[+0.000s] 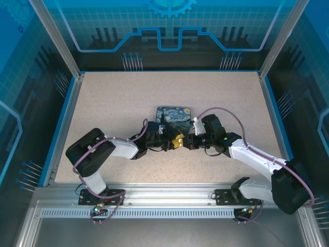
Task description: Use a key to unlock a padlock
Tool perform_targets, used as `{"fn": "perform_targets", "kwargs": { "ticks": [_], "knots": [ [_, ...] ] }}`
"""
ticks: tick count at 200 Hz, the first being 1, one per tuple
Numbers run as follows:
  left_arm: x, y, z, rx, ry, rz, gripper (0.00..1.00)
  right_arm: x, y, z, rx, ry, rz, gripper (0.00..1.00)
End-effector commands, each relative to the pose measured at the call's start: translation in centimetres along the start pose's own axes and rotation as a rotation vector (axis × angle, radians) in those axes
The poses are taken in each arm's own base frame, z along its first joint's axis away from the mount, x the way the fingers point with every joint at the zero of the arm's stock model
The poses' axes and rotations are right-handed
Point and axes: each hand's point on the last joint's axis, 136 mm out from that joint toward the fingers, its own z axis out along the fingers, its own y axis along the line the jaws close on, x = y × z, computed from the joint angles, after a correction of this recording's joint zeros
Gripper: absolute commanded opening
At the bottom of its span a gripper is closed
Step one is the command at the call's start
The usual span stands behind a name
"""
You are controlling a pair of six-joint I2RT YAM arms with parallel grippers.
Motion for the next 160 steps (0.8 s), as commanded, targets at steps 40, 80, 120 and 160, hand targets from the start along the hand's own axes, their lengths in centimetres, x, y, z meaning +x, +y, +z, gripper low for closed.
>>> {"fn": "perform_targets", "kwargs": {
  "ticks": [40,80,120,160],
  "knots": [
    [1.5,-1.0,-0.3,0.031,0.025,0.029,0.57,-1.1,0.1,-0.3,0.008,-0.021,-0.005,0.0],
    [1.8,-0.2,-0.2,0.024,0.029,0.023,0.61,-1.8,0.6,-0.3,-0.004,-0.028,-0.013,0.0],
    [1.8,-1.0,0.0,0.05,0.03,0.023,0.57,-1.3,0.3,0.0,-0.003,-0.014,-0.002,0.0],
    [1.7,-1.5,0.1,0.074,0.027,0.018,0.44,-0.3,-0.3,0.1,0.006,-0.002,0.011,0.0]
  ]
}}
